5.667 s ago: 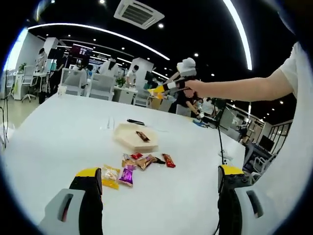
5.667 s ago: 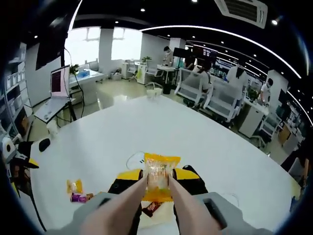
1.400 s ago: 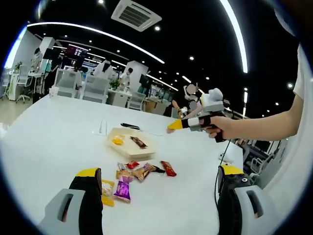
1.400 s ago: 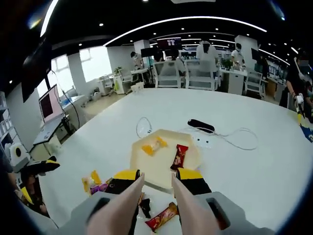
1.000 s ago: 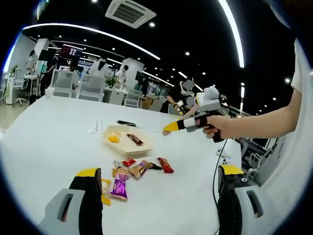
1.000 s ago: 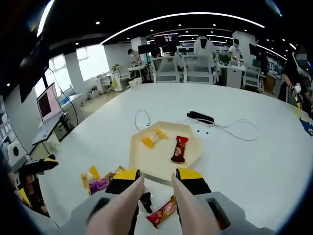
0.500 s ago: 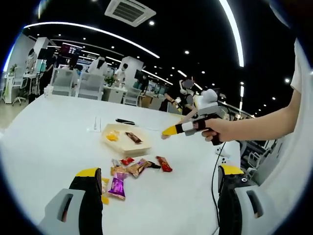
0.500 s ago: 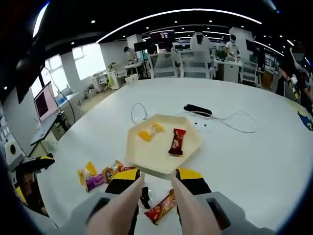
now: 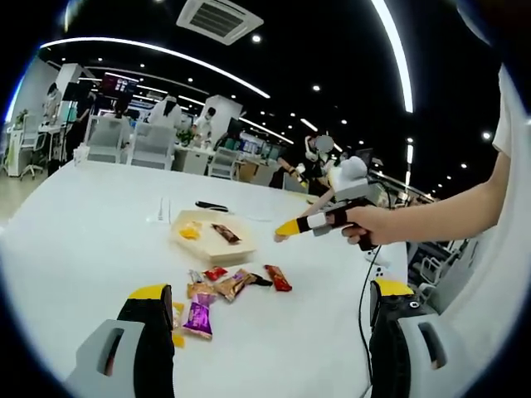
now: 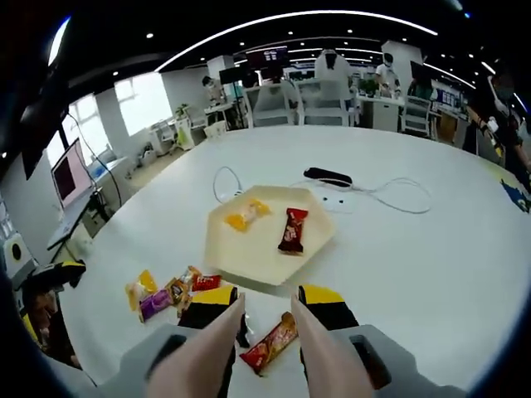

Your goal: Place the target food into the container with the food tongs after gripping and lifting it, then release it inside without dropping or visibly crushing the food.

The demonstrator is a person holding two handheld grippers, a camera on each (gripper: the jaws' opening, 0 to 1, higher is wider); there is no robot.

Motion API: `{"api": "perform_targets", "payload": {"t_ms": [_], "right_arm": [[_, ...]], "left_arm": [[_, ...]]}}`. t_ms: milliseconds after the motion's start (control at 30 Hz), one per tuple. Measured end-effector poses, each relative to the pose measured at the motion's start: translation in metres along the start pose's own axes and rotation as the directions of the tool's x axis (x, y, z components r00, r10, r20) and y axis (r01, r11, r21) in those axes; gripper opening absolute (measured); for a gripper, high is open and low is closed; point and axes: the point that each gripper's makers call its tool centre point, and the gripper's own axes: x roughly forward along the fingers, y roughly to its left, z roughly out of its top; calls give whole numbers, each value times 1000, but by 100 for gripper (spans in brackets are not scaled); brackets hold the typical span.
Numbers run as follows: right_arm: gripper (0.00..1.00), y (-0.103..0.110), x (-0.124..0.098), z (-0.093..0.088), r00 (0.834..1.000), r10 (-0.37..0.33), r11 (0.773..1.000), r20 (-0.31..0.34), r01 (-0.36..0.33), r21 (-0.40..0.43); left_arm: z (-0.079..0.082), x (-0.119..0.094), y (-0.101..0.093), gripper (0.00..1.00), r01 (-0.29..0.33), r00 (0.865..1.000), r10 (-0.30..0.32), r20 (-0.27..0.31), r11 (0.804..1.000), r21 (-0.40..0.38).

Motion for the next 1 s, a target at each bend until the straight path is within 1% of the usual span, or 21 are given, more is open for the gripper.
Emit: {"api": "perform_targets", "payload": {"t_ms": [400,533,633,667,767,867,900,1000], "right_arm": [[29,2,4,-13,999,-26,999,-20,27,46],[29,0,3,-16,999,-48,995,-23,50,81],[29,-3,2,-19,997,-71,992,-25,74,107],[29,-3,2,-19,997,-74,991,-25,76,111],[29,-1,3,-19,998,-65,988,-9,66,140],[29,0,3,-22,997,-76,986,-17,77,149],[29,0,4,-25,996,-88,984,-27,91,150],[29,1,4,-25,996,-89,984,-6,89,157]], "left_arm": [[-3,-6,5,99,-22,1000,22,8,1000,-4],[0,-10,6,99,-39,999,39,35,999,-4],[-4,-9,6,99,-41,999,41,28,999,-9],[-6,-10,7,99,-53,998,53,25,999,5],[-2,-10,6,99,-45,998,45,38,999,-5],[1,-11,6,99,-48,998,47,49,999,5],[1,-11,6,99,-48,998,48,51,999,4],[1,-11,8,99,-50,997,50,53,999,-3]]}}
